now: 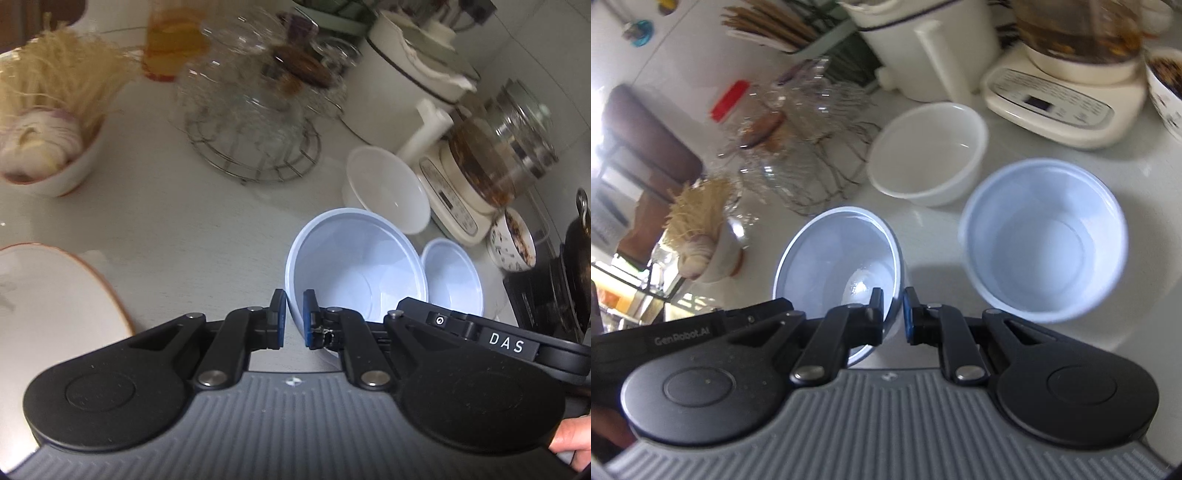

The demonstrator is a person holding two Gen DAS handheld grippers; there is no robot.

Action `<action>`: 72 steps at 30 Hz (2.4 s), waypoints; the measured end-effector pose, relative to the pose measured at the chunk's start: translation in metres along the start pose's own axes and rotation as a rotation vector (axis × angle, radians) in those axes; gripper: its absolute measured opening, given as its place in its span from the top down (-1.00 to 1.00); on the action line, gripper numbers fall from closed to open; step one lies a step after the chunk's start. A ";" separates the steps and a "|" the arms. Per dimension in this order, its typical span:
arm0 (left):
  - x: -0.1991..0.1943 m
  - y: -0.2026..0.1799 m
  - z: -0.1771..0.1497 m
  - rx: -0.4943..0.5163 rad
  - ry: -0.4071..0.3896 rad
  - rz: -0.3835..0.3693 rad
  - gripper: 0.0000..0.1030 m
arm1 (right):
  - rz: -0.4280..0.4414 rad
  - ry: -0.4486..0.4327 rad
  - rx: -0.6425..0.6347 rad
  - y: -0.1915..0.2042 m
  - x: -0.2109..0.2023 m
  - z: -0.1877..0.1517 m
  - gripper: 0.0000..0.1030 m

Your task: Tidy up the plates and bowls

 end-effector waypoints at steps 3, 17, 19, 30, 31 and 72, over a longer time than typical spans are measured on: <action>-0.010 0.011 0.003 -0.023 -0.021 0.027 0.78 | 0.032 0.008 -0.036 0.013 0.006 0.002 0.74; -0.017 0.057 -0.015 -0.118 0.029 0.136 0.77 | 0.084 0.155 -0.146 0.039 0.045 -0.020 0.73; -0.016 0.058 -0.018 -0.120 0.039 0.144 0.77 | 0.084 0.167 -0.156 0.039 0.048 -0.021 0.73; -0.003 0.058 -0.016 -0.095 0.069 0.159 0.76 | 0.085 0.194 -0.169 0.039 0.056 -0.024 0.69; -0.003 0.058 -0.016 -0.095 0.068 0.157 0.76 | 0.085 0.192 -0.170 0.039 0.056 -0.023 0.69; -0.153 -0.016 0.031 0.140 -0.172 -0.010 0.10 | -0.012 -0.293 -0.207 0.083 -0.107 0.018 0.18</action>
Point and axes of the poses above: each gripper's, at about its wrist camera, not at the fingertips, and x roughly the way its jaws point, y to its left, z to its top, the point moved 6 cm from there along x, roughly the way its jaws point, and after that the axes turned 11 degrees about -y, right-handed, at the moved point
